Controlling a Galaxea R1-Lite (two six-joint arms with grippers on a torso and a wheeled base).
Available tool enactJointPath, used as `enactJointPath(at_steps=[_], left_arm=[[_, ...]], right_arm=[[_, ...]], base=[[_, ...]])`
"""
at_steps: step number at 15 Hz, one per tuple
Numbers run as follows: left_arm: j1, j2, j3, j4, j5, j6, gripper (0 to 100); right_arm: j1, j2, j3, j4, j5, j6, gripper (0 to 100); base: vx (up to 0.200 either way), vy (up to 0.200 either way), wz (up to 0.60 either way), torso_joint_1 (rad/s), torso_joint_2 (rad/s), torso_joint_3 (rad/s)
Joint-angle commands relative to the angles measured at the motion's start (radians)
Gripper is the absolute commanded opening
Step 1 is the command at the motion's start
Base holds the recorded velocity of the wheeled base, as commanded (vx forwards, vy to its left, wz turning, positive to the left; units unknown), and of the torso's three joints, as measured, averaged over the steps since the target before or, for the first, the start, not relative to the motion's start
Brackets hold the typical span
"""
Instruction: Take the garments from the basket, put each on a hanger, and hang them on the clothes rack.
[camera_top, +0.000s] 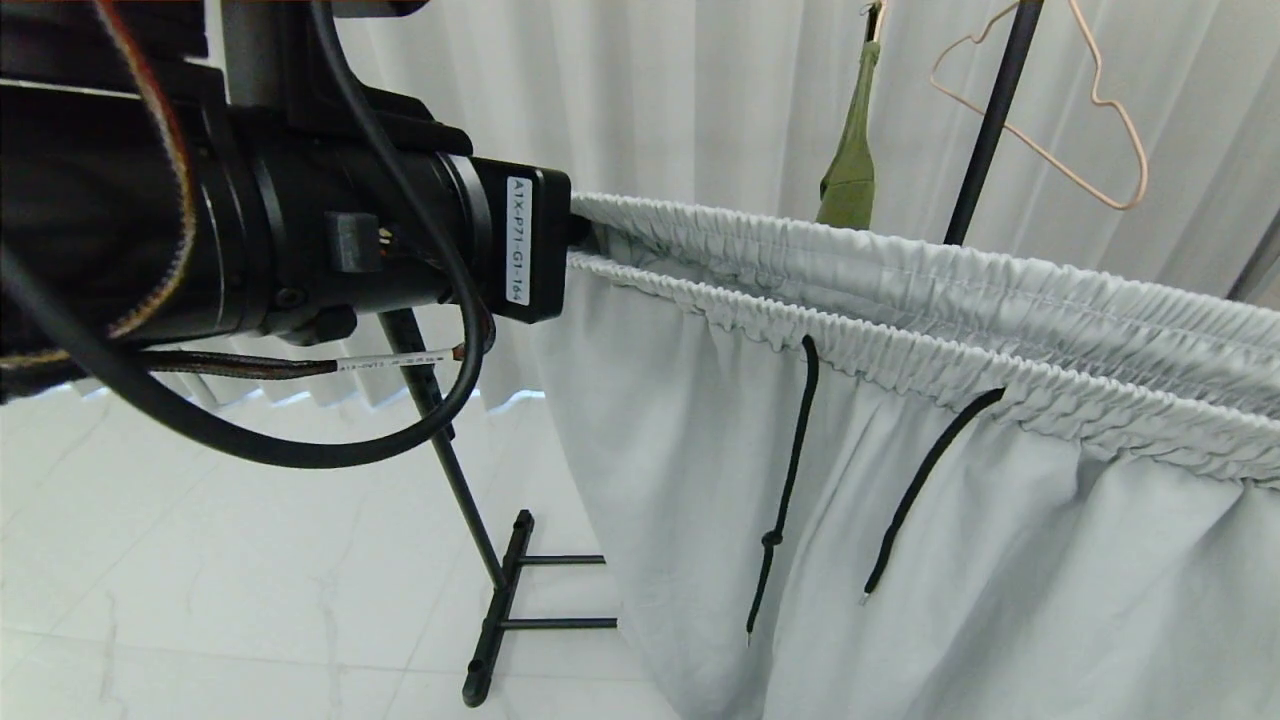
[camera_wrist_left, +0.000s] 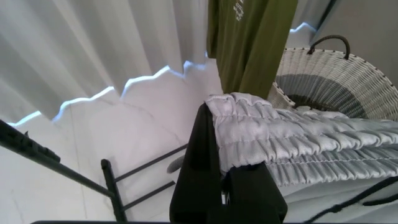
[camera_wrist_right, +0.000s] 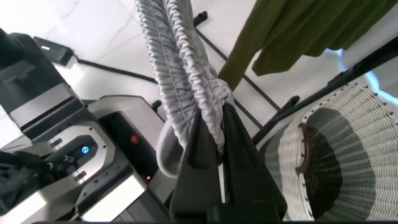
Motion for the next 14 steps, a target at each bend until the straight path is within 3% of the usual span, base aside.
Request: enactJointPath(at_steps=[1,5,9,14], left_arm=[[-0.001,-0.005,0.002,0.001,0.001,0.000,0],[-0.006,-0.097,0.119,0.008,-0.014,0.006,0],[-0.034,-0.200,0.235,0.027,-0.027,0.006,0],[-0.156,-0.215,0.232,0.028,-0.070,0.005,0]], right_arm=[[-0.002,-0.001,0.001,0.000,-0.001,-0.001,0],[-0.126,0.042,0.015,-0.040,-0.035,-0.002,0],[-0.164,0.099,0.176,-0.460,-0.040,-0.004,0],[-0.155,0.203,0.176,-0.711,-0.038,-0.004,0]], base=[[0.000,0.000,0.00,0.000,0.00,0.000],[0.000,0.000,0.00,0.000,0.00,0.000],[0.000,0.000,0.00,0.000,0.00,0.000],[0.000,0.000,0.00,0.000,0.00,0.000]])
